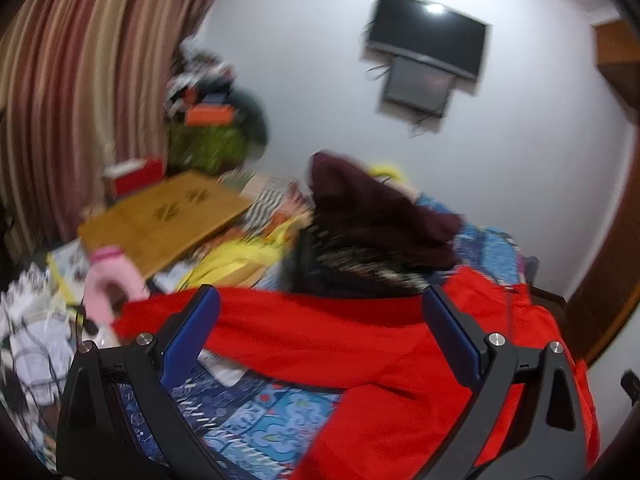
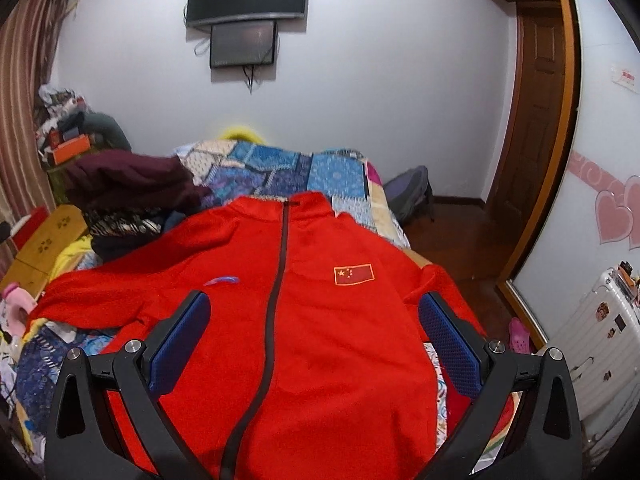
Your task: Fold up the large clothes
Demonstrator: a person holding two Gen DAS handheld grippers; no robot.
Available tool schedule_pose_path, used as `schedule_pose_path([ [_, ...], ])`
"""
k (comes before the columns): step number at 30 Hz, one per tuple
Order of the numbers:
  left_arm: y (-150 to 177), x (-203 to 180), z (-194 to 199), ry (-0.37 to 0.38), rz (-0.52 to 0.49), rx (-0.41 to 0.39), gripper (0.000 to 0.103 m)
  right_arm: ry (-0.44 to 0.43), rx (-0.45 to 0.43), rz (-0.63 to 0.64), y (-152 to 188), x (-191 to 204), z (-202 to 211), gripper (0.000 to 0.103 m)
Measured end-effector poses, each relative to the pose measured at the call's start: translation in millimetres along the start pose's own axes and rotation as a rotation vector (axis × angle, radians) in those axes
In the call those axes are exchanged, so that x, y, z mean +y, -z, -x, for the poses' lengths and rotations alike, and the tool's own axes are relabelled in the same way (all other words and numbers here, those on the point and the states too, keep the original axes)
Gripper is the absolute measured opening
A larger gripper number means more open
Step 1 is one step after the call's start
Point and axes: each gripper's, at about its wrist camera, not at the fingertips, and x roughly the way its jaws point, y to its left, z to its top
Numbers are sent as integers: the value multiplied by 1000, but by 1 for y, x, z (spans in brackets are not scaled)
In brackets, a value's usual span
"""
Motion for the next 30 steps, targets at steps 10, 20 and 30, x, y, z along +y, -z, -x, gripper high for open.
schedule_pose_path([
  [10,20,105,-95,-107,270,287,101,30,80,39,-16,11,-43,103],
  [20,75,150,-166,64,535,571,74,38,160,64,-17,15,-75,103],
  [30,90,138,-206,-57,445,621,44,25,202,56,-20,16,-87,103],
])
